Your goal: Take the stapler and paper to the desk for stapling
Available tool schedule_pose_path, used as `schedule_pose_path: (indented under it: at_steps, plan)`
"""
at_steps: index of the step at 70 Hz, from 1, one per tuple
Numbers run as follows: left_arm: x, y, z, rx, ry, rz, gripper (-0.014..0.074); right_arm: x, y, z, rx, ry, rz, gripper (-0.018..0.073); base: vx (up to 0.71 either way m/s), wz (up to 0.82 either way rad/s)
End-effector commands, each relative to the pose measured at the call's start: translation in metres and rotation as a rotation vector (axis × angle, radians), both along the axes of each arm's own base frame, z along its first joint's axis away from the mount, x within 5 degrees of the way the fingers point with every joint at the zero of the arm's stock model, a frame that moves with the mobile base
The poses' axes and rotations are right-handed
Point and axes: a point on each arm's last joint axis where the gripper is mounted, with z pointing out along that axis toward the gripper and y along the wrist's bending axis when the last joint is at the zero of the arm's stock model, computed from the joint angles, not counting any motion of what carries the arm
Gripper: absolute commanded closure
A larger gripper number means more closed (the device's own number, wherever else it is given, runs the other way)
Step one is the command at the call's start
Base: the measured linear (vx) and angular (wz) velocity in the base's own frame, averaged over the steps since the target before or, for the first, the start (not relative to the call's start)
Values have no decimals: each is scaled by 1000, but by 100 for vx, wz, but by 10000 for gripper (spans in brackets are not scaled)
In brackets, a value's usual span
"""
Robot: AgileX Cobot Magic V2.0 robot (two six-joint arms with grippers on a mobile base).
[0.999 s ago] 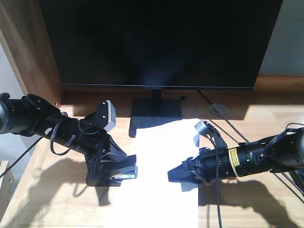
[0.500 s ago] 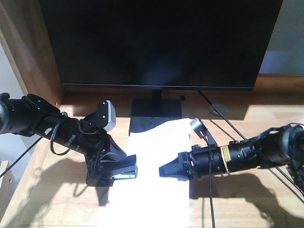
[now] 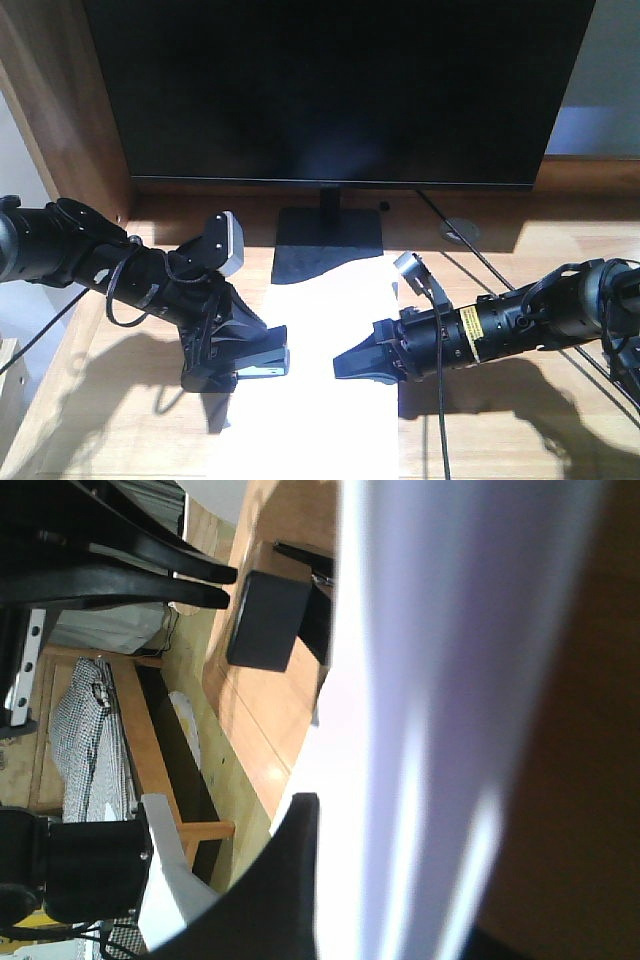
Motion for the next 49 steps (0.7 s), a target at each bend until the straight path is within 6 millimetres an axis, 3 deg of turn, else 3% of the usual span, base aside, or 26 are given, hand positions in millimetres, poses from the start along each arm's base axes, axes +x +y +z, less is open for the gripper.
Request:
schedule_pose_path:
  at_steps: [1,49]
  plan:
    - [1,-5,25,-66,-43,6,603,4,2,22,66,-52,6,562,0,0]
    - [1,-5,25,-66,-43,6,603,5,2,21,61,-55,2,562,0,0]
